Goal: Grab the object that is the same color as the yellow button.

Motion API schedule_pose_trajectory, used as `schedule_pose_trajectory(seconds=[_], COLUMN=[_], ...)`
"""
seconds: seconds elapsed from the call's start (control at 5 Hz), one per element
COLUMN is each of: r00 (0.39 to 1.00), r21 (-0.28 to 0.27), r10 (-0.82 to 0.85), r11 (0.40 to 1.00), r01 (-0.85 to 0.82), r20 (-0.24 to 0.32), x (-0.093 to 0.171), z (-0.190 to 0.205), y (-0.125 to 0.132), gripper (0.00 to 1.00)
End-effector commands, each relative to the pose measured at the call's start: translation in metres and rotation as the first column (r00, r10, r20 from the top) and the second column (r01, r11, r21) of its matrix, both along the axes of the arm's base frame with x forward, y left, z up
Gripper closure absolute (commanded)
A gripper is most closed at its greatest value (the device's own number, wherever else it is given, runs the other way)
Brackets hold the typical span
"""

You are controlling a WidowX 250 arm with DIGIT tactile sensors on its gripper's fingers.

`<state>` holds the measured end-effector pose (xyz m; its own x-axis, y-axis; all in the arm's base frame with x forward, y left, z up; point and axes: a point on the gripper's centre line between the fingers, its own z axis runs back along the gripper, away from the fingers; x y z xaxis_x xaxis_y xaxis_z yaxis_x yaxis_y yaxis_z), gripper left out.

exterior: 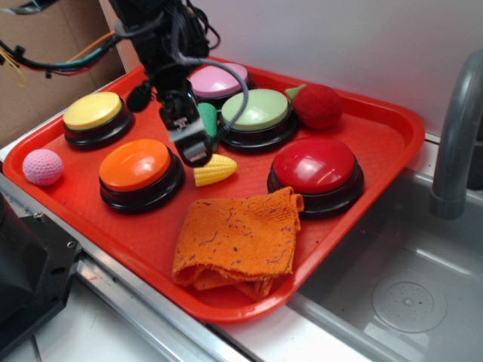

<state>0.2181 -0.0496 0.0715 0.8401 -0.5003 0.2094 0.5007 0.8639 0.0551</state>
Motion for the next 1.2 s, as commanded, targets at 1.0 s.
schedule_pose_trajectory(seconds=[1.0], r00=[0.999], r21=[-0.029], r10=[0.038], r11=[0.999], r01=[-0.038], r20=[0.012], x=[-0.004], z=[-0.041], y=[-0.008], gripper=[0.22])
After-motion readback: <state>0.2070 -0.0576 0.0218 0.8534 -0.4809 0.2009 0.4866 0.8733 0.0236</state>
